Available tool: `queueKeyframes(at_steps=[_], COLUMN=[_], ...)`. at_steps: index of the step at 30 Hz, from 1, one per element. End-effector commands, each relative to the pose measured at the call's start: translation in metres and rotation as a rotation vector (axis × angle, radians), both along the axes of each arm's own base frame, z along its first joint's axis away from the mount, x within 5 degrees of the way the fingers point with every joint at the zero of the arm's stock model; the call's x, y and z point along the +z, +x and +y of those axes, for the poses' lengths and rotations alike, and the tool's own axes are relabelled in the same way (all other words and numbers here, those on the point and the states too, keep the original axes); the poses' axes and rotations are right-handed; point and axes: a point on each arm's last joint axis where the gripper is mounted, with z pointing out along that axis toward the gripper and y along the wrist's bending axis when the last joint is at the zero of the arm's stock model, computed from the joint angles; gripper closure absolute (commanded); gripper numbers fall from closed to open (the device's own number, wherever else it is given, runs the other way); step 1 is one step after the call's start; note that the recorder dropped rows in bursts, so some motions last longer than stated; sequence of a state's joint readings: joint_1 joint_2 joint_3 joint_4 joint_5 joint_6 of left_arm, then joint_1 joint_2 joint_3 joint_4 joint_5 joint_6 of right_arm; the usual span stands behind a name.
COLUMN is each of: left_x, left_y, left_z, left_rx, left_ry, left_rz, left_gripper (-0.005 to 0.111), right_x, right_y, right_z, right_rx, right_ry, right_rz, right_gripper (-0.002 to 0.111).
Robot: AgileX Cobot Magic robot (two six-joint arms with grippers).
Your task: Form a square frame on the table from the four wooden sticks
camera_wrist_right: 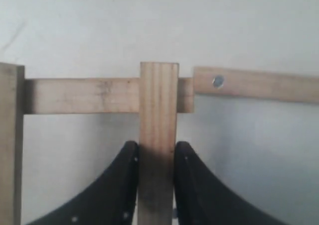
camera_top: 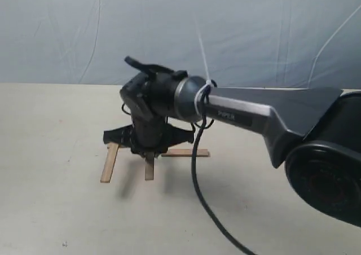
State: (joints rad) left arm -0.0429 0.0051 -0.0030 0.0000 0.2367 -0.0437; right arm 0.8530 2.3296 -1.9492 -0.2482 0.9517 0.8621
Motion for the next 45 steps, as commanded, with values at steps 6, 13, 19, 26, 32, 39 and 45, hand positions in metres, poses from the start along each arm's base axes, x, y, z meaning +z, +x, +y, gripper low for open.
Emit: queueKeyframes(at_steps=[6, 13, 19, 26, 32, 39, 45], left_x=[-0.001, -0.001, -0.001, -0.001, -0.001, -0.001, -0.001], left_y=[0.000, 0.000, 0.000, 0.000, 0.000, 0.000, 0.000], left_z=[0.000, 0.000, 0.000, 0.000, 0.000, 0.000, 0.000], left_rx=[0.000, 0.000, 0.000, 0.000, 0.000, 0.000, 0.000], left_ry=[0.007, 0.007, 0.007, 0.007, 0.007, 0.007, 0.007], left_rz=[0.000, 0.000, 0.000, 0.000, 0.000, 0.000, 0.000], left_gripper=[0.107, 0.107, 0.107, 0.107, 0.107, 0.107, 0.107], right_x=[0.058, 0.023, 0.000, -0.015, -0.031, -0.030, 0.002], right_y=[0.074, 0.094, 0.098, 0.103, 0.103, 0.103, 0.100], right_z=[-0.120, -0.119, -0.116, -0.110, -0.110, -0.110, -0.100], right_rx=[-0.048, -0.048, -0.046, -0.055, -0.058, -0.061, -0.040], right_ry=[-0.049, -0.001, -0.008, 0.045, 0.029, 0.024, 0.027], right_rz=[0.034, 0.015, 0.035, 0.019, 0.050, 0.062, 0.093], right_gripper=[0.108, 0.108, 0.108, 0.108, 0.108, 0.108, 0.108])
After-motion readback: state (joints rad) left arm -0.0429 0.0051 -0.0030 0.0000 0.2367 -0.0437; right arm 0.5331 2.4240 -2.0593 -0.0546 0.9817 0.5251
